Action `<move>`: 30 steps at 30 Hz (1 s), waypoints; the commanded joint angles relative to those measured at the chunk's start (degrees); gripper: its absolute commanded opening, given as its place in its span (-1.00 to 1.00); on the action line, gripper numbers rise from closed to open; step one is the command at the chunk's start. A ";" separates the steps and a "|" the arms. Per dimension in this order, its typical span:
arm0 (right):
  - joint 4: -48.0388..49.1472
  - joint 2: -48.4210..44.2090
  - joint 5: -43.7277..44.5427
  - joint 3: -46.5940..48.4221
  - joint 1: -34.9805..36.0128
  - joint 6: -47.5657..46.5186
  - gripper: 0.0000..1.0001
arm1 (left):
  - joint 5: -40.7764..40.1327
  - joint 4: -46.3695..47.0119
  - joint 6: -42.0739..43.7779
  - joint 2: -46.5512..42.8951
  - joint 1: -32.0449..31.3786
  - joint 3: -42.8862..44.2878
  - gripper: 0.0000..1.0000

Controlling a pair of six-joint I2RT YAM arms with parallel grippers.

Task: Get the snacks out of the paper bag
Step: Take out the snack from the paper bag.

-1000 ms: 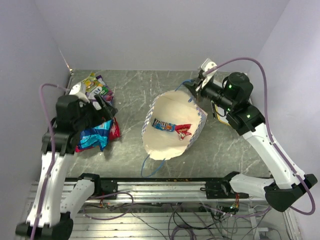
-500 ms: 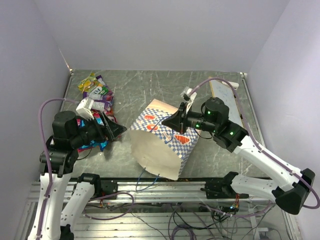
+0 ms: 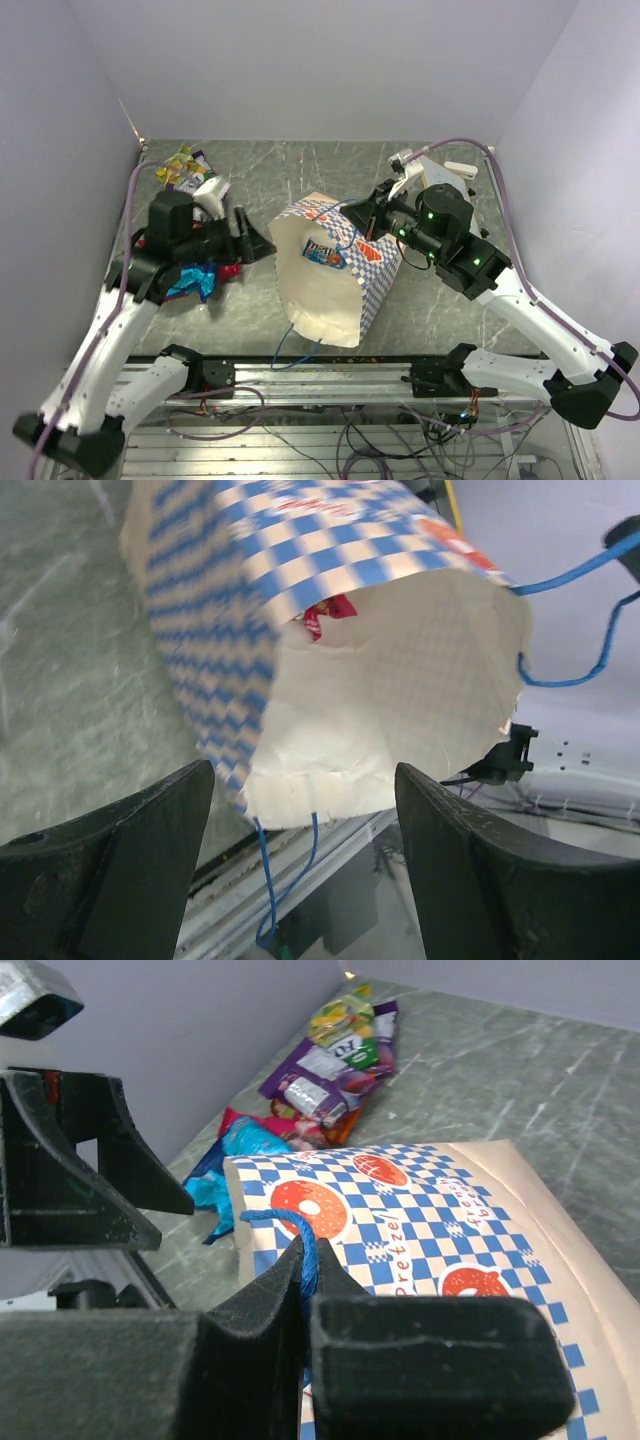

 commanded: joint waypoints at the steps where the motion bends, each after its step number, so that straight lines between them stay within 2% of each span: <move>1: -1.62 0.46 7.98 1.72 -0.04 0.92 -1.00 | -13.21 6.23 2.73 7.52 -11.99 8.06 0.67; 5: -1.61 0.48 11.39 1.88 -0.10 1.32 -1.00 | -18.18 9.51 -0.39 7.01 -19.33 4.67 0.65; 10: 0.11 -0.19 11.47 1.15 -0.09 1.38 -1.00 | -23.60 12.35 -8.89 -2.14 -26.00 -5.10 0.60; 14: 0.53 -0.55 11.22 0.74 -0.06 1.58 -1.00 | -27.66 13.44 -11.00 -5.28 -32.07 -10.36 0.61; 18: 0.37 -0.22 11.66 0.86 -0.09 0.46 -1.00 | -36.89 16.35 -4.85 -2.49 -40.73 -12.30 0.67; 24: -1.12 0.53 12.26 2.78 -0.07 -2.13 -1.00 | -50.06 29.61 9.78 3.91 -52.96 -16.45 0.73; 30: -2.49 0.97 12.10 4.64 -0.10 -3.70 -1.00 | -51.25 44.06 23.18 14.35 -55.36 -19.81 0.71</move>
